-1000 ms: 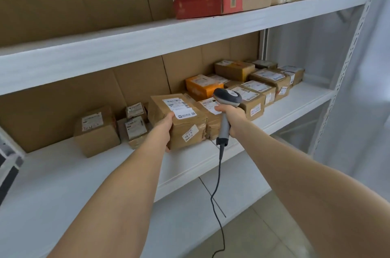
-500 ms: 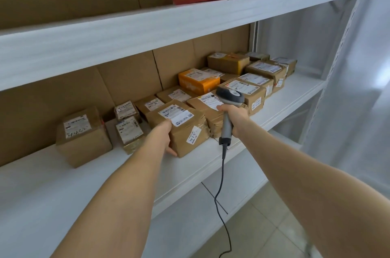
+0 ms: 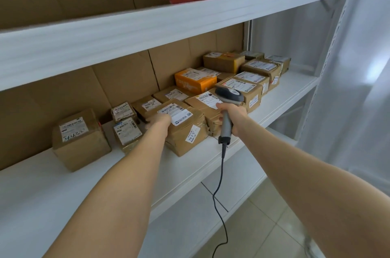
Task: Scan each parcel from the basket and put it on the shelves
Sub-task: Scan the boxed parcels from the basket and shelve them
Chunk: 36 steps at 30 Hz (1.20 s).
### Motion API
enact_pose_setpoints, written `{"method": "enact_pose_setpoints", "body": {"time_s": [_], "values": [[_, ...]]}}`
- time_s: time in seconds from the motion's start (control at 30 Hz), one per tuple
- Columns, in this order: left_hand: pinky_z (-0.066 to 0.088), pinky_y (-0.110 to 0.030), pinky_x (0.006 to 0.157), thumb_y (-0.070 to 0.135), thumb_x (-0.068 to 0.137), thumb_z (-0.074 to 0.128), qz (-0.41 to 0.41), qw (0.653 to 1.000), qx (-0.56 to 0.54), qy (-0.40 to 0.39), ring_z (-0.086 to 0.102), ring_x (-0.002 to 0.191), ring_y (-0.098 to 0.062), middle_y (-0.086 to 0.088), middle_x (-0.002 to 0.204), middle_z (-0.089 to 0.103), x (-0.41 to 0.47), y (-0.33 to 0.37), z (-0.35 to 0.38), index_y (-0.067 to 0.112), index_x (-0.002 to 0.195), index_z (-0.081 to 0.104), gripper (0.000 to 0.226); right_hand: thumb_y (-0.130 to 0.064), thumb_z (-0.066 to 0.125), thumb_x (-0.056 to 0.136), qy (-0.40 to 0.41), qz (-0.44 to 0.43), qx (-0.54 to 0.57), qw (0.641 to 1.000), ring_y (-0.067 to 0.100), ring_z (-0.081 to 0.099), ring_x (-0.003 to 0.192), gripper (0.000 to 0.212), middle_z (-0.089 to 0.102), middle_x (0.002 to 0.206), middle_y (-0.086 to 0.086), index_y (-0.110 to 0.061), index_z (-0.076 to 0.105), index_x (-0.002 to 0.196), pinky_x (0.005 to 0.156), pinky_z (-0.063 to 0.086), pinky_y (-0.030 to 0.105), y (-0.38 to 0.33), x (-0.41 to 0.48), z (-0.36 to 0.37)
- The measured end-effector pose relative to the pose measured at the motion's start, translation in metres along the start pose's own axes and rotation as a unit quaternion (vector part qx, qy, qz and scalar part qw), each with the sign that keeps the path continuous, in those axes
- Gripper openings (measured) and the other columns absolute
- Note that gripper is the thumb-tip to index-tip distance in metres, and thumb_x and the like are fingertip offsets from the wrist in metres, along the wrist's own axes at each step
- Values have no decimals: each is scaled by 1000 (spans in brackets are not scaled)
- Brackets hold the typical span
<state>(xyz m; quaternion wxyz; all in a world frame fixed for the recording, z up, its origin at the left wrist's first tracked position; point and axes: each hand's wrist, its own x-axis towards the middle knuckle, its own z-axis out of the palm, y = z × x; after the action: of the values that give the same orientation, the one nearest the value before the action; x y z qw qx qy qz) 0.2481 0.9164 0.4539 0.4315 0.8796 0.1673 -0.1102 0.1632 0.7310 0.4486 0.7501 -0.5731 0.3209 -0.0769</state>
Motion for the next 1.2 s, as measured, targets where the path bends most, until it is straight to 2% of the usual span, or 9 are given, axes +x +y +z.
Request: {"method": "enact_pose_setpoints", "body": {"time_s": [0.1, 0.2, 0.37, 0.5, 0.67, 0.83, 0.93, 1.1, 1.2], "values": [[42, -39, 101, 26, 92, 56, 66, 992, 29, 104, 38, 131, -34, -19, 147, 26, -3, 17, -4, 9, 147, 22, 67, -19, 75, 81, -6, -13, 36, 999, 26, 63, 98, 45, 61, 110, 13, -13, 48, 117, 94, 54, 43, -2, -4, -9], [44, -44, 101, 28, 92, 56, 158, 976, 109, 104, 33, 135, -36, -18, 150, 20, -15, 40, 9, 15, 151, 17, 71, -17, 73, 83, -13, -16, 62, 998, 25, 67, 96, 46, 64, 110, 12, -13, 49, 123, 92, 55, 41, -5, -11, -25], [45, -41, 95, 32, 91, 61, 242, 954, 157, 85, 39, 128, -33, -15, 144, 31, -45, 75, 59, 18, 141, 39, 56, -17, 70, 87, -9, -19, 100, 995, 20, 66, 81, 26, 67, 96, 9, -14, 55, 108, 84, 56, 37, -11, -22, -69], [44, -40, 97, 30, 92, 60, 299, 936, 185, 29, 41, 123, -32, -15, 141, 33, -81, 101, 116, 18, 134, 47, 46, -15, 71, 86, 21, -14, 157, 987, 15, 62, 67, 19, 65, 75, 5, -12, 60, 101, 81, 54, 36, -11, -31, -125], [44, -40, 97, 27, 91, 58, 359, 909, 209, -36, 40, 122, -31, -13, 138, 34, -140, 124, 199, 18, 130, 52, 41, -15, 70, 87, 94, -16, 277, 956, 17, 56, 62, 14, 59, 71, 6, -10, 61, 97, 65, 49, 31, -7, -41, -211], [40, -38, 96, 27, 90, 54, 394, 878, 250, -104, 39, 124, -32, -15, 140, 32, -214, 134, 292, 19, 133, 48, 44, -37, 72, 86, 181, 11, 289, 940, 19, 62, 77, 35, 69, 95, 7, -15, 59, 108, 83, 51, 38, 11, -50, -312], [40, -39, 100, 34, 88, 56, 417, 851, 281, -149, 43, 123, -31, -14, 138, 35, -260, 132, 349, 20, 131, 50, 46, -43, 70, 86, 196, 39, 330, 922, 20, 63, 84, 34, 68, 92, 4, -15, 59, 103, 85, 48, 45, 31, -56, -376], [36, -37, 103, 31, 88, 55, 443, 806, 325, -220, 38, 127, -34, -16, 142, 31, -325, 115, 443, 19, 135, 47, 49, -46, 72, 84, 227, 51, 409, 882, 16, 63, 85, 36, 65, 87, 2, -15, 61, 100, 73, 49, 42, 76, -66, -471], [38, -38, 100, 28, 90, 54, 448, 784, 341, -262, 37, 126, -33, -14, 141, 30, -354, 99, 490, 17, 136, 45, 48, -44, 73, 84, 262, 56, 443, 855, 19, 63, 88, 38, 66, 88, 2, -14, 62, 103, 92, 50, 48, 103, -69, -524]]}}
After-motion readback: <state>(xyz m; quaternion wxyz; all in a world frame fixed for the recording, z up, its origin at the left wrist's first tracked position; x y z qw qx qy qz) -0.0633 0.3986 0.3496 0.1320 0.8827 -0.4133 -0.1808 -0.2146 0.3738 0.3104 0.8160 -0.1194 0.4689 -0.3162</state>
